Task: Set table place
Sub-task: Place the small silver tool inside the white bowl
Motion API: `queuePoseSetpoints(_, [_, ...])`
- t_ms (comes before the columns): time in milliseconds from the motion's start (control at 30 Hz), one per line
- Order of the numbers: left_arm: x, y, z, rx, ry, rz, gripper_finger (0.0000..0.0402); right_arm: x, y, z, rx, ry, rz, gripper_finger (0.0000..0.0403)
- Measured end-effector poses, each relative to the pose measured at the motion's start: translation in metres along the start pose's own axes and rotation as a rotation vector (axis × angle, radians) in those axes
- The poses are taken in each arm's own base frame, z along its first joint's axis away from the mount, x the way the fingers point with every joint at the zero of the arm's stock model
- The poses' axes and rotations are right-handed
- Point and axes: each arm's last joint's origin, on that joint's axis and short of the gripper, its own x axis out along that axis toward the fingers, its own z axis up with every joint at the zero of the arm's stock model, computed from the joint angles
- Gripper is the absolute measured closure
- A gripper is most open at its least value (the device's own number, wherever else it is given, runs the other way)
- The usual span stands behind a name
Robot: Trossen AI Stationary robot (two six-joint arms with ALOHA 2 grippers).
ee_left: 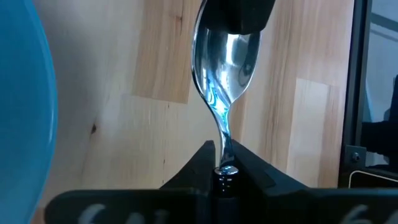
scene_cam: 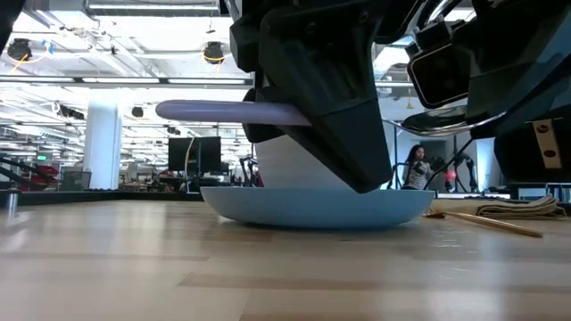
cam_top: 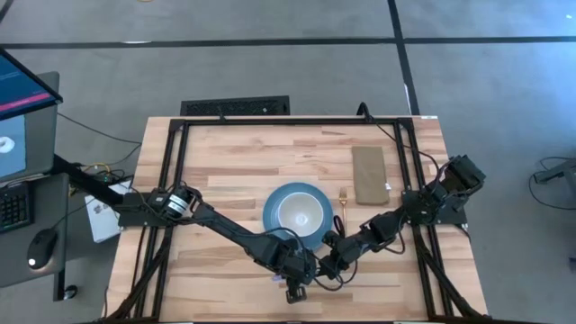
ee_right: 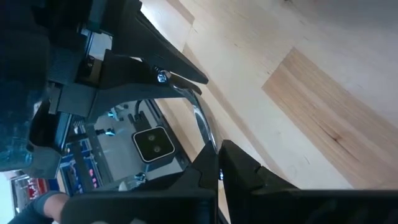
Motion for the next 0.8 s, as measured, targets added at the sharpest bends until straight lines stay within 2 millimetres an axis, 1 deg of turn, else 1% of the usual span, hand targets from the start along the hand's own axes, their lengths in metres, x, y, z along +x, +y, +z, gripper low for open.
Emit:
queuePoseSetpoints(467, [-0.001,0.001,0.0,0.012,0.013,0.013,0.0386,0.0,0.0,0.0,-0.006,0.004,0.0,0.0378])
queuePoseSetpoints(633, [-0.011,-0.001,0.006,0.07,0.026,0.069,0.0386,-0.001,0.001,0.0,-0.004,0.006,-0.009,0.0378])
queuePoseSetpoints(800, [-0.024,-0.008,0.015,0.098,0.022,0.071,0.0386,-0.001,0.002,-0.001,-0.012,0.018,-0.006,0.0378])
